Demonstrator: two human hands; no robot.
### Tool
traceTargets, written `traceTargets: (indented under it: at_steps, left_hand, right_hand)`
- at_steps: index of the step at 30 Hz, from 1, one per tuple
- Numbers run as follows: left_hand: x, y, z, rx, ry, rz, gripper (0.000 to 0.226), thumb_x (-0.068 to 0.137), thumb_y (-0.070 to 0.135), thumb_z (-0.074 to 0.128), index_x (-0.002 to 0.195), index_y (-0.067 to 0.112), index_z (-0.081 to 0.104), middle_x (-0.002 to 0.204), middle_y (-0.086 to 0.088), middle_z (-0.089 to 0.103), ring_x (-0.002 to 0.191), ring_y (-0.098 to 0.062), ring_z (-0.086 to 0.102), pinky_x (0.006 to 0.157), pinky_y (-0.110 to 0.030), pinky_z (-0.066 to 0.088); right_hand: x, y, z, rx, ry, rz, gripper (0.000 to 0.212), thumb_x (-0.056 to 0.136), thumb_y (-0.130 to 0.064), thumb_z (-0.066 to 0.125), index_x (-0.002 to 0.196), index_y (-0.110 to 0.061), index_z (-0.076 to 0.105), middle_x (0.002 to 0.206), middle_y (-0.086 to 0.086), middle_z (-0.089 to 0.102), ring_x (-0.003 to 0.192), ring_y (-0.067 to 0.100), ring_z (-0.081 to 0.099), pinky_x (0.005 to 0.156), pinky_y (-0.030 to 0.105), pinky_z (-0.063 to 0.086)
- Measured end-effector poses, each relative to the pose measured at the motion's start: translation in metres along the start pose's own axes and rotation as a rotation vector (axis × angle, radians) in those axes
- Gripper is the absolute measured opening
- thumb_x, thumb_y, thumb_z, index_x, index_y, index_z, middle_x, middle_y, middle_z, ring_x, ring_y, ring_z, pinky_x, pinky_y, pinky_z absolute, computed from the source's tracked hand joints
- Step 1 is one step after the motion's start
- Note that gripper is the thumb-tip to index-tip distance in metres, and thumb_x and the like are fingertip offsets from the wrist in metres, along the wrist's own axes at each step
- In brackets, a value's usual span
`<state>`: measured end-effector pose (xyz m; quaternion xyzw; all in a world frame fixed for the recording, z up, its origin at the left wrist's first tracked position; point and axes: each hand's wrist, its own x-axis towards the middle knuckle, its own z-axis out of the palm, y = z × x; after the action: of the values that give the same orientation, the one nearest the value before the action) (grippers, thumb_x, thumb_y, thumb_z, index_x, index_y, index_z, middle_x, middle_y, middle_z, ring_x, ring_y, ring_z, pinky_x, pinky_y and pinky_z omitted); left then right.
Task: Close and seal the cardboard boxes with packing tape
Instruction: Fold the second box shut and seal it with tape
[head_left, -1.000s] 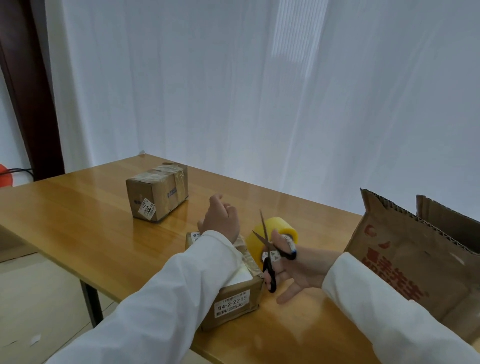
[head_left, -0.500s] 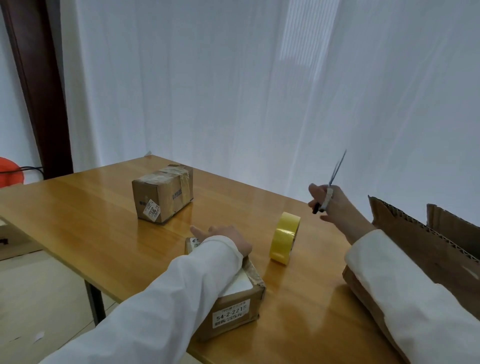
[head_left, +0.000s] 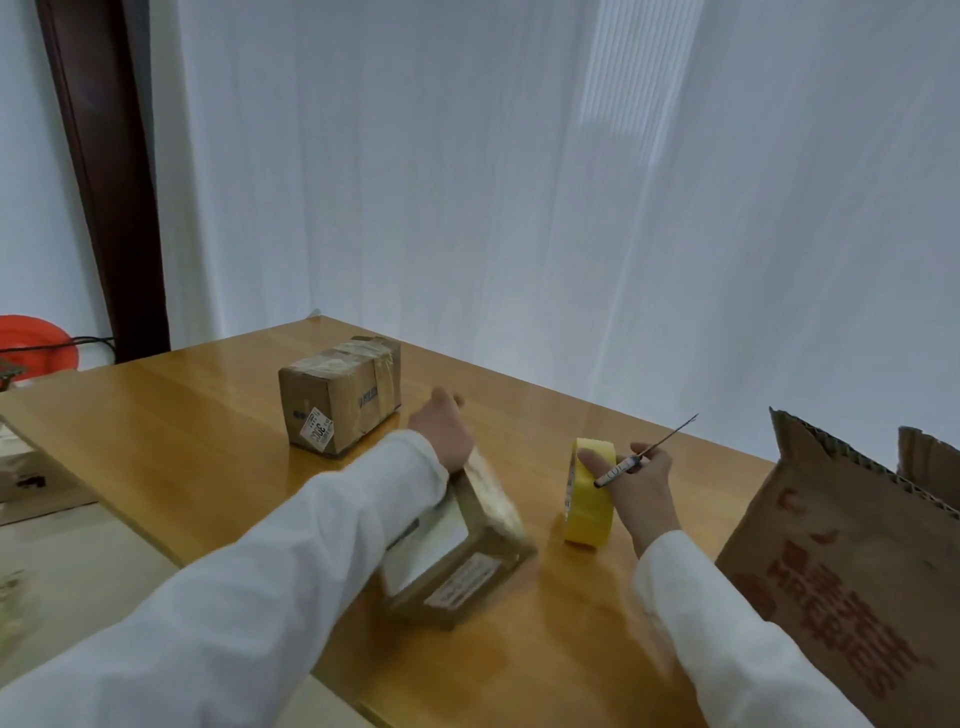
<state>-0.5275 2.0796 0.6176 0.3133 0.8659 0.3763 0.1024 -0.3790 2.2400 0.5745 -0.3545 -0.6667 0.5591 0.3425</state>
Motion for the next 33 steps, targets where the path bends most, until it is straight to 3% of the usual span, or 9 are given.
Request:
traceTargets:
  at_steps: [4, 8, 11, 15, 18, 24, 29, 31, 33]
  left_hand:
    - [-0.001, -0.023, -0.011, -0.093, 0.084, 0.213, 0.049, 0.095, 0.001, 0.038, 0.140, 0.012, 0.022, 0.112, -0.006, 0.047, 0.098, -0.019, 0.051, 0.075, -0.015, 0.040]
    - [0.003, -0.054, -0.016, 0.165, 0.118, 0.197, 0.043, 0.098, 0.016, 0.042, 0.140, 0.012, 0.035, 0.140, -0.007, 0.044, 0.130, -0.022, 0.038, 0.110, -0.034, 0.028]
    - [-0.012, -0.031, -0.023, 0.429, 0.191, 0.294, 0.051, 0.097, 0.040, 0.044, 0.143, 0.020, 0.033, 0.147, 0.000, 0.036, 0.138, -0.019, 0.026, 0.115, -0.040, 0.018]
    - [-0.046, 0.000, -0.002, 0.562, -0.203, 0.294, 0.090, 0.077, 0.077, 0.045, 0.149, 0.031, 0.016, 0.157, 0.007, 0.015, 0.145, -0.018, 0.008, 0.114, -0.053, 0.009]
    - [-0.041, -0.004, -0.003, 0.646, -0.320, 0.171, 0.090, 0.083, 0.069, 0.047, 0.151, 0.030, 0.002, 0.160, 0.005, -0.005, 0.146, -0.024, -0.006, 0.115, -0.051, 0.009]
    - [0.000, -0.044, -0.023, 0.778, -0.136, 0.083, 0.063, 0.099, 0.038, 0.033, 0.150, 0.034, -0.003, 0.160, 0.007, 0.000, 0.146, -0.026, 0.005, 0.110, -0.053, 0.029]
    - [0.007, -0.061, -0.038, 0.942, 0.061, 0.016, 0.081, 0.092, 0.013, 0.050, 0.151, 0.022, -0.005, 0.160, 0.000, -0.002, 0.147, -0.022, -0.002, 0.117, -0.051, 0.009]
    - [0.004, -0.060, -0.029, 1.011, 0.207, 0.119, 0.077, 0.094, 0.016, 0.044, 0.150, 0.015, -0.010, 0.160, -0.003, -0.004, 0.147, -0.023, -0.006, 0.117, -0.051, 0.005]
    - [-0.003, -0.053, -0.007, 0.966, 0.289, 0.381, 0.069, 0.096, 0.031, 0.037, 0.150, 0.014, -0.001, 0.159, -0.005, 0.007, 0.147, -0.022, 0.004, 0.116, -0.049, 0.010]
  right_hand:
    - [0.001, 0.002, 0.001, 0.002, -0.070, -0.024, 0.057, 0.079, -0.021, 0.077, 0.115, -0.018, 0.034, 0.097, -0.001, 0.049, 0.091, 0.020, 0.053, 0.085, 0.035, 0.043]
    - [-0.002, -0.001, 0.000, -0.047, -0.157, -0.054, 0.049, 0.081, -0.018, 0.074, 0.115, -0.015, 0.038, 0.090, -0.005, 0.048, 0.076, 0.010, 0.051, 0.069, 0.030, 0.045]
    - [-0.004, -0.004, 0.005, -0.038, -0.179, -0.060, 0.050, 0.081, -0.019, 0.075, 0.117, -0.014, 0.041, 0.090, -0.001, 0.052, 0.074, 0.013, 0.055, 0.062, 0.027, 0.046]
    - [-0.012, -0.004, 0.010, -0.069, -0.232, -0.048, 0.051, 0.081, -0.021, 0.075, 0.117, -0.018, 0.040, 0.095, 0.000, 0.056, 0.077, 0.013, 0.057, 0.058, 0.022, 0.045]
    - [-0.017, -0.003, 0.007, -0.148, -0.292, -0.052, 0.054, 0.082, -0.018, 0.074, 0.121, -0.019, 0.036, 0.094, -0.005, 0.053, 0.077, 0.008, 0.054, 0.055, 0.016, 0.043]
    - [-0.017, -0.003, 0.006, -0.147, -0.322, -0.042, 0.053, 0.084, -0.012, 0.071, 0.122, -0.020, 0.036, 0.091, -0.006, 0.050, 0.074, 0.007, 0.053, 0.058, 0.017, 0.045]
    - [-0.014, 0.000, 0.006, -0.072, -0.295, -0.001, 0.055, 0.083, -0.011, 0.071, 0.126, -0.019, 0.038, 0.095, -0.003, 0.054, 0.078, 0.011, 0.056, 0.061, 0.021, 0.046]
    - [-0.012, 0.001, 0.004, -0.067, -0.295, 0.002, 0.054, 0.083, -0.012, 0.071, 0.126, -0.019, 0.039, 0.095, -0.002, 0.055, 0.078, 0.011, 0.057, 0.061, 0.021, 0.046]
    - [-0.011, 0.000, 0.004, -0.084, -0.311, 0.001, 0.050, 0.085, -0.012, 0.069, 0.123, -0.021, 0.038, 0.093, -0.003, 0.053, 0.075, 0.010, 0.056, 0.059, 0.019, 0.045]
